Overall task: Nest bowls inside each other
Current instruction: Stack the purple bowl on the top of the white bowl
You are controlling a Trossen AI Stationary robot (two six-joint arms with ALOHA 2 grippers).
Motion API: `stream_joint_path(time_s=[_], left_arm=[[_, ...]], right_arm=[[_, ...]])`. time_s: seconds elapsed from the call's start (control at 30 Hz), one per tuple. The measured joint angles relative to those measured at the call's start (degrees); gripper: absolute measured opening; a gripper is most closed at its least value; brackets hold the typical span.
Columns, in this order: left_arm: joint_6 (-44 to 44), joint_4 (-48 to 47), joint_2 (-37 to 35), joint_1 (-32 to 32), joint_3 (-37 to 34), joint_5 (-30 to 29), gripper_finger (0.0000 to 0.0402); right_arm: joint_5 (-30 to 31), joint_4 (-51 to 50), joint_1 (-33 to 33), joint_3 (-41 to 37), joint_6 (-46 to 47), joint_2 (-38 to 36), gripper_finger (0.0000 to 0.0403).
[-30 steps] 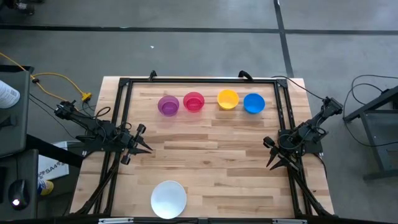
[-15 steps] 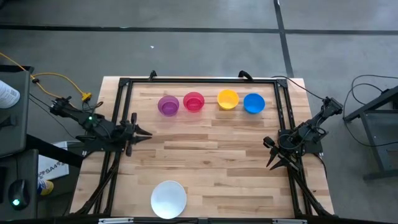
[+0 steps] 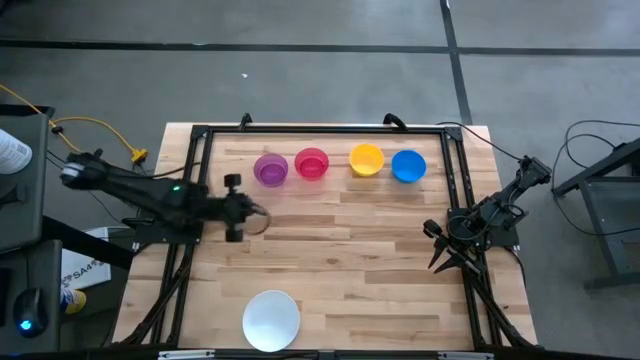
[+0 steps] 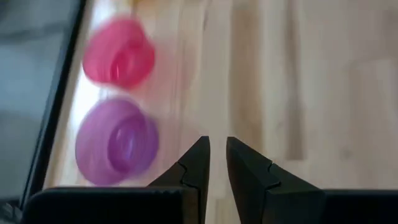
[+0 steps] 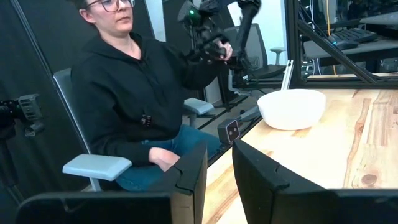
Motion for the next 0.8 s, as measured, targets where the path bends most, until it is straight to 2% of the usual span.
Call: stream_joint_path(time_s=[0.17, 0.37, 0.57, 0.8], left_arm=[[3.7, 1.8, 6.4, 14.4, 0.0, 9.7, 0.0051], [10.6, 6.5, 7.8, 26.5, 0.0, 23.5, 0.0051], [17.0, 6.4, 7.8, 31.1, 0.0, 25.0, 0.0051], [17.4, 5.4, 10.9, 35.2, 0.0, 25.4, 0.0051]], right_arm=[[0.0, 0.0, 0.0, 0.0, 0.0, 0.0, 0.0071], [0.0, 0.0, 0.0, 0.0, 0.0, 0.0, 0.0071], [0.0, 0.0, 0.0, 0.0, 0.0, 0.0, 0.0071], [0.0, 0.0, 0.0, 0.0, 0.0, 0.0, 0.0071]])
